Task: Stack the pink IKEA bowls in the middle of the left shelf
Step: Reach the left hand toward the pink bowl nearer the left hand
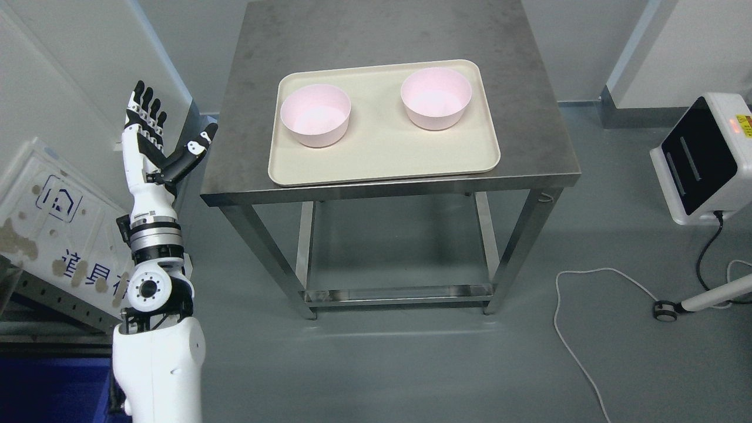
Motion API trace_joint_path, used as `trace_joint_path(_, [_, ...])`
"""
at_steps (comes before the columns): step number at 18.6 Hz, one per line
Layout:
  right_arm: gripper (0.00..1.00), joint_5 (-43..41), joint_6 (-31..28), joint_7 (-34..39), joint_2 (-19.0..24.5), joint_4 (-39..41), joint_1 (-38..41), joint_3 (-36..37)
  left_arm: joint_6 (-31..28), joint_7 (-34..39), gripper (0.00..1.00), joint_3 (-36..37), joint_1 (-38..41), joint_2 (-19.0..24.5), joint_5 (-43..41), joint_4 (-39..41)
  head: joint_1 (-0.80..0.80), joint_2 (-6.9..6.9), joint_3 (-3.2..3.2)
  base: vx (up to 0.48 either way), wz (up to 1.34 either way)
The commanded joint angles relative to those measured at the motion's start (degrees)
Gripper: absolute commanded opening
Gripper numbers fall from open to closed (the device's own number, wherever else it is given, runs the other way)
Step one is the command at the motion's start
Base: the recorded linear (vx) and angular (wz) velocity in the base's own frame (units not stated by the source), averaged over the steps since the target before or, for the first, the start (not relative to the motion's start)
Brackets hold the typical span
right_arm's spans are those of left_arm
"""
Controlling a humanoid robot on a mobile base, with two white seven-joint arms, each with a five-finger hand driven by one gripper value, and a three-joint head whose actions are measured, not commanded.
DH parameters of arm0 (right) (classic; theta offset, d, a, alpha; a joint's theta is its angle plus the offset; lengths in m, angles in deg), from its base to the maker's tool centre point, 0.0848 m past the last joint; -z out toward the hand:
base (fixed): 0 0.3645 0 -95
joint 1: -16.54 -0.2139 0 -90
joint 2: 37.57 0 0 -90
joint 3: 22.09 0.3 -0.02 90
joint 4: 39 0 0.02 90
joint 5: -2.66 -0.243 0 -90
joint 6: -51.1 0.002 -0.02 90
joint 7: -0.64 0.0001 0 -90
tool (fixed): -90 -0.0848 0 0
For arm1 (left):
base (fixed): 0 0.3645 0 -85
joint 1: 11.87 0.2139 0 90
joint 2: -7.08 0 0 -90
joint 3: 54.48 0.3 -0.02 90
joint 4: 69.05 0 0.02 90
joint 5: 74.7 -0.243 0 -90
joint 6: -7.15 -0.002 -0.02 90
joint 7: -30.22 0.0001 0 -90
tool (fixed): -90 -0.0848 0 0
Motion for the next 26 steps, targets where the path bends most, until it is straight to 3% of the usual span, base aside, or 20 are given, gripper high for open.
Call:
trace_joint_path(1, [1.00, 0.44, -0.02, 0.07, -1.00, 0.00, 0.00, 0.62, -0.42, -0.07, 1.00, 0.53, -0.16, -0.13, 0.03, -0.06, 0.00, 0.00, 0.00, 0.000, 0.00])
trace_joint_path(3, [1.00, 0.44, -0.02, -0.01, -1.00, 0.00, 0.00, 0.53, -0.34, -2.34, 1.00, 0.80, -0.94, 0.32, 0.03, -0.14, 0.00, 0.01, 0.00, 0.000, 0.00])
trace_joint_path(7, [1.00, 0.44, -0.02, -0.01, -1.00, 0.00, 0.00, 0.62, -1.12, -17.89, 0.99, 3.60, -8.39, 5.84, -0.49, -4.43, 0.00, 0.01, 0.00, 0.000, 0.00])
trace_joint_path(12, [1.00, 0.44, -0.02, -0.01, -1.00, 0.00, 0.00, 0.61, -8.86, -18.79, 0.99, 11.32, -24.05, 8.23, -5.74, -19.97, 0.00, 0.01, 0.00, 0.000, 0.00])
trace_joint_path(15, [1.00, 0.44, -0.02, -0.01, -1.00, 0.00, 0.00, 0.62, -9.47, -20.27, 0.98, 16.95, -25.99, 8.14, -12.35, -23.26, 0.00, 0.01, 0.00, 0.000, 0.00])
trace_joint_path(18, [1.00, 0.44, -0.02, -0.01, -1.00, 0.00, 0.00, 0.62, -12.71, -29.66, 0.96, 23.37, -28.10, 7.71, -16.65, -25.71, 0.00, 0.01, 0.00, 0.000, 0.00])
trace_joint_path(21, [1.00, 0.44, -0.02, -0.01, -1.00, 0.00, 0.00, 0.62, -13.26, -33.29, 0.93, 23.91, -28.89, 6.47, -21.30, -28.44, 0.00, 0.01, 0.00, 0.000, 0.00])
trace_joint_path(26, [1.00, 0.44, -0.02, -0.01, -1.00, 0.00, 0.00, 0.62, -13.17, -33.21, 0.90, 24.44, -33.29, 5.68, -27.21, -36.17, 0.00, 0.00, 0.00, 0.000, 0.00])
